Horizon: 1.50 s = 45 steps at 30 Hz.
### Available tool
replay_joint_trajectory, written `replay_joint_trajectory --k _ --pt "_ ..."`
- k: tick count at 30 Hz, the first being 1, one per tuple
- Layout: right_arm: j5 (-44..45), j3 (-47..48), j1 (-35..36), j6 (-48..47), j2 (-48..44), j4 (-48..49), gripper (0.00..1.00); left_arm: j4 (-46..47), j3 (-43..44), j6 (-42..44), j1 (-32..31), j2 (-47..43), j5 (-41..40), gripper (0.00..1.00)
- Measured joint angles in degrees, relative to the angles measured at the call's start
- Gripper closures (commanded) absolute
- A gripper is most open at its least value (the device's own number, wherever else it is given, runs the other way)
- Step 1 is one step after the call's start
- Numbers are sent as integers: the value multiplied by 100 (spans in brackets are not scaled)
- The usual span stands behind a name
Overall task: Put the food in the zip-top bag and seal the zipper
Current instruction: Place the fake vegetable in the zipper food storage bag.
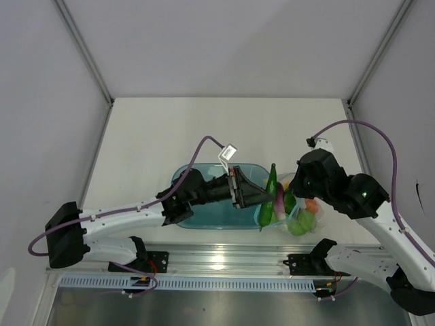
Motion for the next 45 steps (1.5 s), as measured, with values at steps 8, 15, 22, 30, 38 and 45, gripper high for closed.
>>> replay_joint_trajectory --k 8,15,22,30,38,45 --pt "162 2 -4 -160 -24 -22 100 -1888 745 444 26 186 1558 99" --pt "203 -9 -4 -326 -92 -24 100 -2553 1034 92 168 822 2929 99" --pt "98 -428 33 -588 -616 251 100 -2061 933 -1045 490 1270 3314 99" --pt "-37 -807 212 -798 -822 481 100 -527 763 -2855 638 2000 3296 99" --pt "-42 -817 317 -817 -684 588 100 -363 737 -3768 730 2127 2520 100" --pt "-35 -817 356 -820 -691 586 100 -514 728 -4087 857 2135 1805 99"
